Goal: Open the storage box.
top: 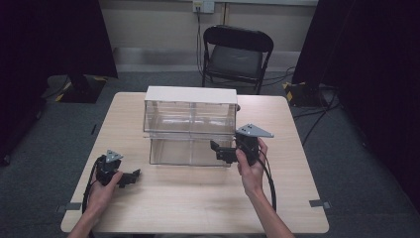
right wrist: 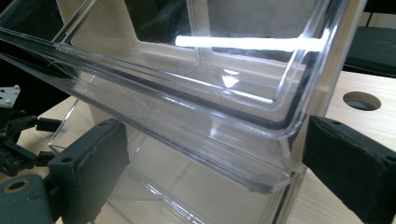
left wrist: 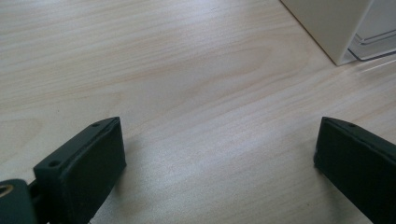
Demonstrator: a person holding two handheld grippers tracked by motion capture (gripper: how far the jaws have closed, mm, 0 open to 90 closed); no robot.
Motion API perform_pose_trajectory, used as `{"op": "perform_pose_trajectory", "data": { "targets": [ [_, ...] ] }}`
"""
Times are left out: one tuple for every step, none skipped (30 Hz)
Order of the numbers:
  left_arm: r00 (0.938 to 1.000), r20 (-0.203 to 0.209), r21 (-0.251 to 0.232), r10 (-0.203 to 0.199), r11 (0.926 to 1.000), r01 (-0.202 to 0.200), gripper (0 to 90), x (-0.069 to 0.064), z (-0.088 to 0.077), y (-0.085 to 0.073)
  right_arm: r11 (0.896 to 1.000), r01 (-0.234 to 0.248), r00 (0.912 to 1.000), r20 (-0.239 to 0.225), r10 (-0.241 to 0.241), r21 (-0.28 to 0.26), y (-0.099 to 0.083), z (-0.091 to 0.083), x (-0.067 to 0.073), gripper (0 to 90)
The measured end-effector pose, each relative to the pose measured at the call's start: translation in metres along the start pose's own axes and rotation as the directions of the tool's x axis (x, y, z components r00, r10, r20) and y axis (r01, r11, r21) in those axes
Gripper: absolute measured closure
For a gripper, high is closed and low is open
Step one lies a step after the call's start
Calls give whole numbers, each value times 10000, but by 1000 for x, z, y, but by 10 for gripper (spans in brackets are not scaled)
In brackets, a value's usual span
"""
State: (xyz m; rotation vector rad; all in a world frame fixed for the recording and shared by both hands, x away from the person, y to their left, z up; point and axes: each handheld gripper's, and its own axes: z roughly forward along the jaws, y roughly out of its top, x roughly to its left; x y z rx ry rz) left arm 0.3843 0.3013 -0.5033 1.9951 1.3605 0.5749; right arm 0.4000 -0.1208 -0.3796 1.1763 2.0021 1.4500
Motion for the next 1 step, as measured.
{"op": "perform_pose_trajectory", "data": {
  "targets": [
    [10000,-1,4,3,10000,-3,15,0,0,0,10000,32,10000,33,-32,10,0,0,0,66]
  ]
}}
